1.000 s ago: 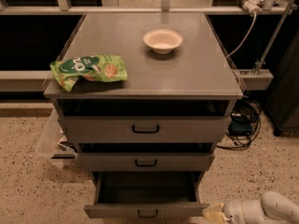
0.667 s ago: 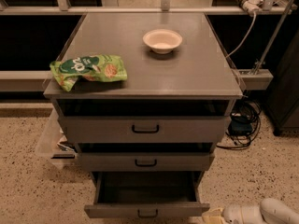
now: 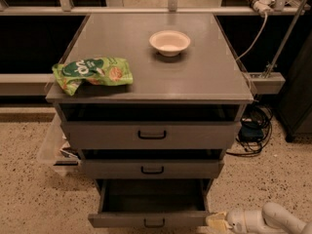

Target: Close bottom drawer

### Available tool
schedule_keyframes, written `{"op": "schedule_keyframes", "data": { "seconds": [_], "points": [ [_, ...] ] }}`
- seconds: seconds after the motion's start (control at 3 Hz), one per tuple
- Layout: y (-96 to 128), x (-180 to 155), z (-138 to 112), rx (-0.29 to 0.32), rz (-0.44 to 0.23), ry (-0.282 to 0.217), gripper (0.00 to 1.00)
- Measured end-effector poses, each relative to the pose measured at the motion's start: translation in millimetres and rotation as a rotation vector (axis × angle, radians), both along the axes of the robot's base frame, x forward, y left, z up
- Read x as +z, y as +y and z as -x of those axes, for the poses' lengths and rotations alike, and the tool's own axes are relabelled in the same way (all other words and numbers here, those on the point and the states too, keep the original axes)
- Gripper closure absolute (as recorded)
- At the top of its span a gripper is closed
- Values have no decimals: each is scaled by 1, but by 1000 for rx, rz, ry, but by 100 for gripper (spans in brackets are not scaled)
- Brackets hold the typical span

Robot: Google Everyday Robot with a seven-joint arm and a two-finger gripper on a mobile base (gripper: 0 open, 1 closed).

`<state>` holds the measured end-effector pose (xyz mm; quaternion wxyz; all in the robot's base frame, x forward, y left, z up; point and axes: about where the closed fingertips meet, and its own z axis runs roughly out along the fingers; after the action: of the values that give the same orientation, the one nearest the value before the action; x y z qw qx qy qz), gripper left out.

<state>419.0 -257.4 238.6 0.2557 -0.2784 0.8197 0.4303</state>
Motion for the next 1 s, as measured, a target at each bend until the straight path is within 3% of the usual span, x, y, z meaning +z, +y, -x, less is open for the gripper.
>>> {"op": "schedule_keyframes", "data": {
  "seconds": [0.33,1.0],
  "points": [
    [4,-25,-20,-17,0,-4,100],
    [2,-42,-22,-51,-1,22,100]
  ]
}}
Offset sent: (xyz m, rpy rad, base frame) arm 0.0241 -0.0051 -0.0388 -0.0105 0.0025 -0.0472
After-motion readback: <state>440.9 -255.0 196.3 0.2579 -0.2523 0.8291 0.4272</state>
